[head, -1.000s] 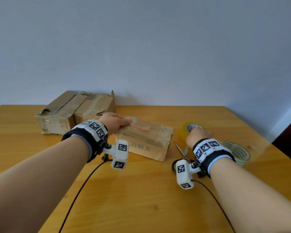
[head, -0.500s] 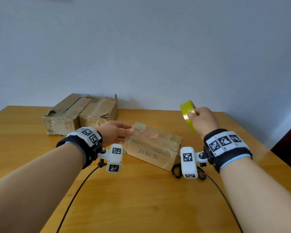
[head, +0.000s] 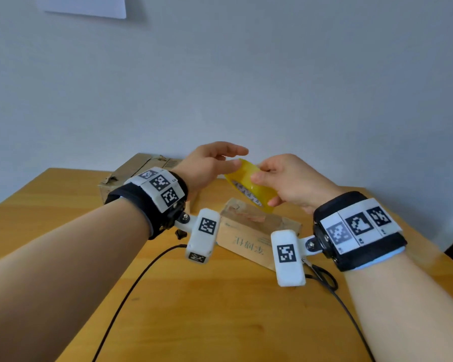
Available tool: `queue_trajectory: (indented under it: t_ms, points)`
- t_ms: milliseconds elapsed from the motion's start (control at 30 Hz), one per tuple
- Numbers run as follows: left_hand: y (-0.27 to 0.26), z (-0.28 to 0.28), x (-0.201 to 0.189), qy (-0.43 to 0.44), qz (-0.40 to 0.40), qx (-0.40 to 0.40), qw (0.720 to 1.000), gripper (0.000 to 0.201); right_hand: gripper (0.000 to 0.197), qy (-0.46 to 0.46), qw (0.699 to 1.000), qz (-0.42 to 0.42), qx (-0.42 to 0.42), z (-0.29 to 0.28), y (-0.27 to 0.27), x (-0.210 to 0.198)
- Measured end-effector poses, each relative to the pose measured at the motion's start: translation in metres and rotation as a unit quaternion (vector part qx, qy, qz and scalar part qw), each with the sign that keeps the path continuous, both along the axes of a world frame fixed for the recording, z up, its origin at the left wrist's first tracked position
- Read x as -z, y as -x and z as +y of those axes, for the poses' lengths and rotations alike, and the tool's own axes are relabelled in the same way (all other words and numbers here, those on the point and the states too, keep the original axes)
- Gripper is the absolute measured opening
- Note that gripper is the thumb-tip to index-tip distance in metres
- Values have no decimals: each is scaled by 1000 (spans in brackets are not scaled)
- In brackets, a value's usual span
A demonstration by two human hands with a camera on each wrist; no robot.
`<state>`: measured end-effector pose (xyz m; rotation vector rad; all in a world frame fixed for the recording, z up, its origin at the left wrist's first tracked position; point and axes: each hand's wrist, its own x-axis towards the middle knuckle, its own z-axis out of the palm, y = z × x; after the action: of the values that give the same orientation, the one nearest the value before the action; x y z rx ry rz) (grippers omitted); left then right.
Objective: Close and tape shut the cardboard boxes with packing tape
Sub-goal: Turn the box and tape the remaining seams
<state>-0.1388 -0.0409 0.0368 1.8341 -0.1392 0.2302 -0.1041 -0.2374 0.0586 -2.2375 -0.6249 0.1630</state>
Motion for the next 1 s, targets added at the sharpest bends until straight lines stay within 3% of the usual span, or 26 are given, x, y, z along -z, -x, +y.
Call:
queue_trajectory:
  t_ms: [133, 233, 400, 533, 800, 1000]
  points:
    - [9, -6, -7, -113, -24, -14, 993, 10, 27, 43, 999, -17, -10, 7, 8, -3]
    - [12, -7, -9, -100, -30, -34, 994, 10, 37, 59, 998, -22, -5, 9, 13, -5]
    - [16, -9, -10, -80, -40, -42, 995, 7, 24, 86, 996, -32, -10, 12, 22, -8]
    - [15, -11, -13, -79, -39, -66, 994, 7, 38, 79, 996, -35, 5, 11, 23, -7]
    - [8, -22, -15, -136, -102, -50, 984, 7, 34, 72, 996, -54, 28, 6, 18, -11]
    - [3, -28, -12, -222, -155, -65, 960, 19, 34, 44, 997, -54, 46, 1, 17, -10]
